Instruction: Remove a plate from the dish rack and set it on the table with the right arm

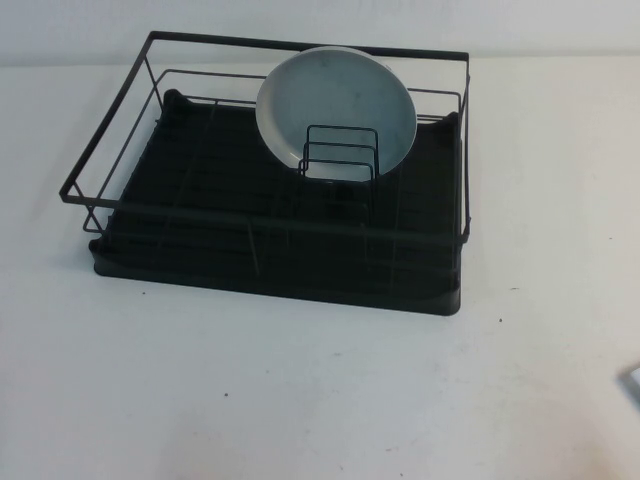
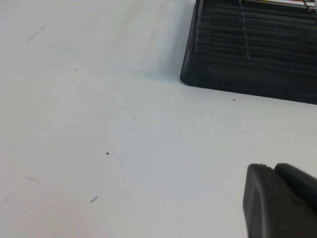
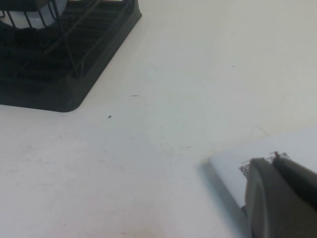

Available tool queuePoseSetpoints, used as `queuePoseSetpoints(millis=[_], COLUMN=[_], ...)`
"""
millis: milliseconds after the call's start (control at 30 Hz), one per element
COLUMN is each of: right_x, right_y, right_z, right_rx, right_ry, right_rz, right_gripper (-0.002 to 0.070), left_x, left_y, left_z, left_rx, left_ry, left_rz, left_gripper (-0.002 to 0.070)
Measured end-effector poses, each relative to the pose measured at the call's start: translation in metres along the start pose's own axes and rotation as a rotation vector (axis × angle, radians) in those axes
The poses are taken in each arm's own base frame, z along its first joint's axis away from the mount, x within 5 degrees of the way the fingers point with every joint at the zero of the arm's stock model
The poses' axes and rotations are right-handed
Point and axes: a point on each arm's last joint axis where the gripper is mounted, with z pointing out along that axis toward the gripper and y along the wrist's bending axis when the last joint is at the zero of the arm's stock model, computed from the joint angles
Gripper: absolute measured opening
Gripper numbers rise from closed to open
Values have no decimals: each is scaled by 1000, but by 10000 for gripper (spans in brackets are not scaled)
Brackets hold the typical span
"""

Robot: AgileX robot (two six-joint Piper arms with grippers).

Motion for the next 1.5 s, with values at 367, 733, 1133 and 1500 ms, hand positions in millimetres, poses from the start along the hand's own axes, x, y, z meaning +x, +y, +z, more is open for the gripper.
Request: queuePoseSetpoints(millis=[367,733,1133,1500], right_x=[0,0,0,-11], right_y=[0,0,0,3], right_z=[0,0,0,-1], right_rx=[0,0,0,-46], right_ry=[0,0,0,-112], right_rz=[0,0,0,205], right_gripper=[-18,-18,-18,-18], left_x=[0,0,0,0], left_y=[0,0,0,0], left_z=[0,0,0,0], left_rx=[0,0,0,0], left_ry=[0,0,0,0], left_rz=[0,0,0,0], left_gripper=[-4,-4,-4,-4])
